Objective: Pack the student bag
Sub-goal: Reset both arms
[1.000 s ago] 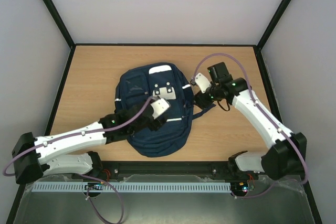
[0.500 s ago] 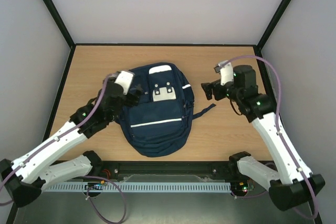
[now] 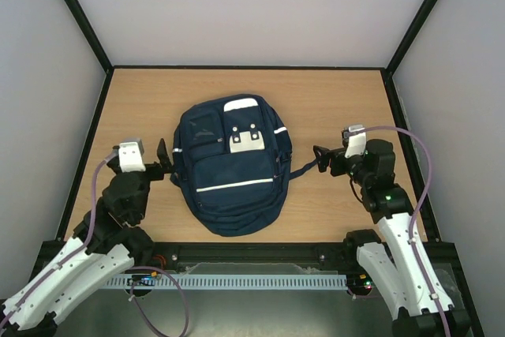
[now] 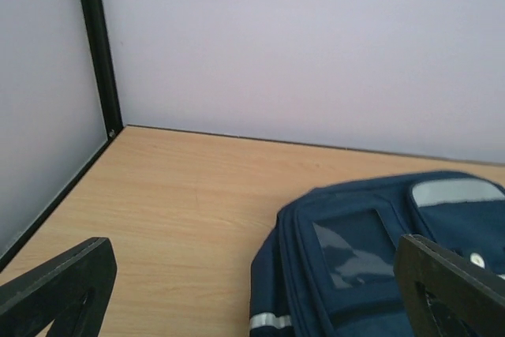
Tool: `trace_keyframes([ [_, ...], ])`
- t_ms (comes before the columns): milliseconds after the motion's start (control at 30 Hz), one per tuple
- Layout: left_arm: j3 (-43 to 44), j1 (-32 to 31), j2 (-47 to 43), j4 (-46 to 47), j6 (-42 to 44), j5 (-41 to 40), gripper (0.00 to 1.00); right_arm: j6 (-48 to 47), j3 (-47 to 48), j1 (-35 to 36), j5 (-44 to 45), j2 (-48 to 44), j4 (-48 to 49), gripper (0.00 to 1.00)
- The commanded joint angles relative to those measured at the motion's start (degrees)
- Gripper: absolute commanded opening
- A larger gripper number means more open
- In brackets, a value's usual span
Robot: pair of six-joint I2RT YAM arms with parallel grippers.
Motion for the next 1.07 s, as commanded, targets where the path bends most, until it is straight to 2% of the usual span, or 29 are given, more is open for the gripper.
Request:
trace_keyframes([
  [0,0.59,0.33,-0.29,2.36,0.25,-5.48,0.99,3.92,-0.08,-0.47,1.36,-2.19,5.47,0.99],
  [200,10.47,1.45,18.70,-7.49,-9.20,-4.96,0.99,9.60,0.08,-0.90,9.77,-4.90,7.16,0.99],
  [333,13.99,9.74,27.64,-9.06,-13.06,8.39,0.99,9.39,-0.05,-1.29,9.49,-5.04,7.21,0.99],
  [633,7.18,11.13,19.77,-2.36,-10.05,10.80,0.99,8.61,-0.11,-1.30,7.34,-5.74,6.92,0.99],
  [1033,8.45,11.11,21.75,-4.18,-11.07,10.24,0.99,8.09,0.00,-1.40,4.82,-4.95,6.50,0.99],
])
